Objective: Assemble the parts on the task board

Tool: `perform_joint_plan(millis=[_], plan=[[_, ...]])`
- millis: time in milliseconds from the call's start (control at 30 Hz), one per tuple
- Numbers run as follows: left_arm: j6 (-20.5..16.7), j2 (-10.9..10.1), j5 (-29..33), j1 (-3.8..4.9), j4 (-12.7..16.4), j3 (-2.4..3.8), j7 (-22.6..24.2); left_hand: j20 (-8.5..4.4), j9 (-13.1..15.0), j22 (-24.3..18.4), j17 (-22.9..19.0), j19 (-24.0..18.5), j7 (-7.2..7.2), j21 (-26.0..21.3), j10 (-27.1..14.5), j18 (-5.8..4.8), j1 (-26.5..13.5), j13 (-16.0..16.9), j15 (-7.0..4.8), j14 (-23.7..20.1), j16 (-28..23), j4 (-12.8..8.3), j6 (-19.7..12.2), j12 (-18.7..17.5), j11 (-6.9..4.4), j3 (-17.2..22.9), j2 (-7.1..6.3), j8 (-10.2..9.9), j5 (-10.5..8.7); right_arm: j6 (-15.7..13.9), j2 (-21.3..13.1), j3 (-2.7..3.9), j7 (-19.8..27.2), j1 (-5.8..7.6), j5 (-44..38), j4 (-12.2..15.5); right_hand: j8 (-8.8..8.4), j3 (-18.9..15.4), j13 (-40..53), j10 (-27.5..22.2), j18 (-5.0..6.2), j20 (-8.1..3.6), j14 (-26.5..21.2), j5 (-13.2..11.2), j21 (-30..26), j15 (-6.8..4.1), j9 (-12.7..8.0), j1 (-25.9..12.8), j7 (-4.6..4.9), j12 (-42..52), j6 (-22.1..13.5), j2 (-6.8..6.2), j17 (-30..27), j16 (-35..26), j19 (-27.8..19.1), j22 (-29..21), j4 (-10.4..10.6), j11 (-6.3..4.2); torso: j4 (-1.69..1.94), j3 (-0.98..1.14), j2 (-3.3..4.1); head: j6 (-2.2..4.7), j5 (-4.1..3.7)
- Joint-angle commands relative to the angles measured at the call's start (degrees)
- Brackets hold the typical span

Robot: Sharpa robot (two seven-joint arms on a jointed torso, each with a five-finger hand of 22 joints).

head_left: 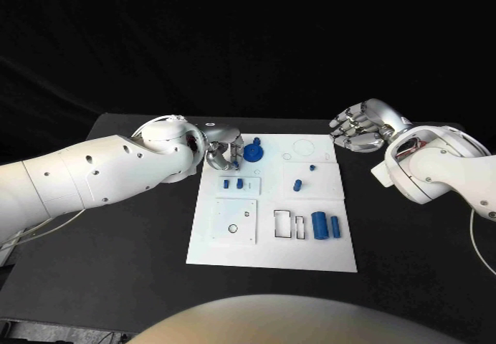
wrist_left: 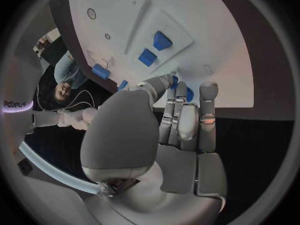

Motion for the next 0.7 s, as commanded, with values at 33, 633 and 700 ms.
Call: perform_joint_plan(millis=[33,633,700], plan=[[1.86,0.33,0.70,0.01,-0.21,0.03,-0.18,0.08,-0.03,3.84,-0.03,0.31,-0.10,0.02,0.50,-0.84,-0.57,-0.02,-0.12,0.30,0.17,-0.36,0.05,-0.29,0.01,0.04,-0.04,-0.33,-0.07,-0.04,-0.04,0.01,0.41,-0.03,-0.40,0.05,0.06,-0.08,-0.06,-0.27,0.72,0.38,-0.46,0.21,-0.14,0.02,-0.06,0.05,0.14,-0.13,-0.32,0.14,-0.03,-0.34,-0.19,-0.05,0.20,-0.06,0.01,0.02,0.03,0.01,-0.20],[3.76,1.20,1.34,0.01,-1.02,-0.03,-0.49,0.06,0.03,3.85,0.17,0.34,-0.11,0.10,0.74,-0.85,-0.71,-0.02,-0.15,0.42,0.25,-0.37,0.10,-0.41,-0.04,0.07,0.13,-0.39,-0.23,-0.04,-0.28,0.01,0.38,-0.03,-0.40,0.15,0.06,-0.08,-0.06,-0.27,0.72,0.38,-0.46,0.21,-0.14,0.02,-0.06,0.05,0.14,-0.13,-0.32,0.14,-0.03,-0.34,-0.19,-0.05,0.20,-0.06,-0.06,0.01,0.07,0.01,-0.42],[4.08,1.26,1.40,0.01,-1.04,-0.04,-0.62,0.06,0.05,3.84,0.19,0.33,-0.12,0.07,0.80,-0.84,-0.72,-0.01,-0.16,0.43,0.26,-0.38,0.13,-0.42,-0.06,0.08,0.17,-0.39,-0.25,-0.04,-0.27,0.01,0.39,-0.03,-0.40,0.15,0.06,-0.08,-0.06,-0.27,0.72,0.38,-0.46,0.21,-0.14,0.02,-0.06,0.05,0.14,-0.13,-0.32,0.14,-0.03,-0.34,-0.19,-0.05,0.20,-0.06,-0.04,0.00,0.04,0.01,-0.40]])
